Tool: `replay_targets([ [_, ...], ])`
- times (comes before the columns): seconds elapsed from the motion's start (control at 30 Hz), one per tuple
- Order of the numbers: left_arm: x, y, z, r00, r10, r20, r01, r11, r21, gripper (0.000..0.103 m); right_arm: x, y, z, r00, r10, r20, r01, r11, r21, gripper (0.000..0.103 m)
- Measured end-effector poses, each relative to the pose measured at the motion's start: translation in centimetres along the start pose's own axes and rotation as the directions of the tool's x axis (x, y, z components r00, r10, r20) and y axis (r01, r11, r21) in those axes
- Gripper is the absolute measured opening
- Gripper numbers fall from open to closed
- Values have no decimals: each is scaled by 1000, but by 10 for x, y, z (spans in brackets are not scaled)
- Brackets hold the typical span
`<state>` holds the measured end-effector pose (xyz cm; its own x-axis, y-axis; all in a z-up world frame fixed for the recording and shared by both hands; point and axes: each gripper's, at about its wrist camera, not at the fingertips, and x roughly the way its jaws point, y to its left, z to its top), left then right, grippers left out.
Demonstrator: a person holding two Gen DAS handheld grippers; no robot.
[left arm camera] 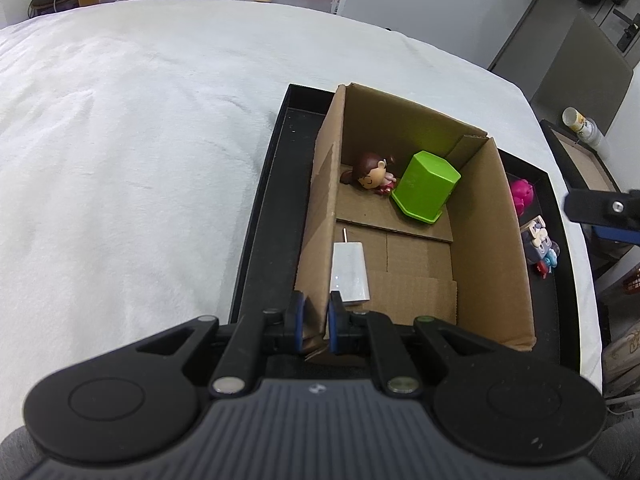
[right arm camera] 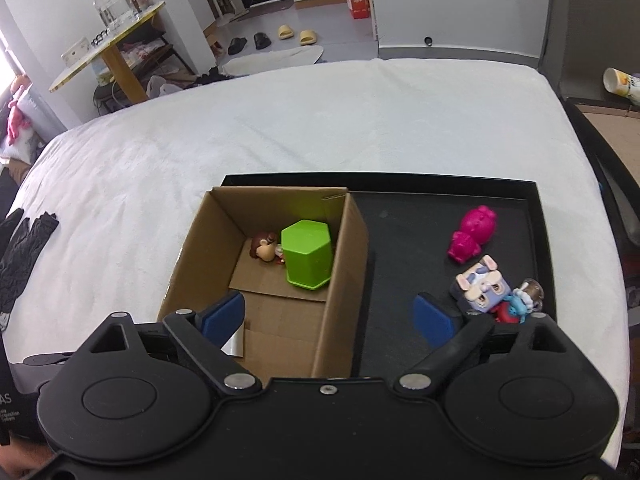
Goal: Organize rigid objects
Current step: 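Lower the green block into the box and open the right gripper, then move the right gripper to the blue mug-holding figure and close on it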
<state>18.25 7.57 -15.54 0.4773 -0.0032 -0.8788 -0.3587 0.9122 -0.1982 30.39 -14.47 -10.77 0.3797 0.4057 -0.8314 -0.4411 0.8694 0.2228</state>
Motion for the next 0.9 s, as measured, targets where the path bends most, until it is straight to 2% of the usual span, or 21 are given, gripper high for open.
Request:
replay_targets([
  [0.13, 1, -2, 1, 1000, 14, -3, -14, 1000, -4, 11, -7, -10, -2, 1000, -9, 29, 8, 1000, 17, 97],
  [0.63, 0, -11, 0, 998, 63, 1, -63, 998, -7, 11, -33, -39, -17, 997, 12, 75, -15, 999, 43, 100],
  [0.9, 0, -14, -2, 997, 75, 10, -75, 997, -9, 10, -42, -60, -27, 996, -1, 87, -8, 995, 99, 100],
])
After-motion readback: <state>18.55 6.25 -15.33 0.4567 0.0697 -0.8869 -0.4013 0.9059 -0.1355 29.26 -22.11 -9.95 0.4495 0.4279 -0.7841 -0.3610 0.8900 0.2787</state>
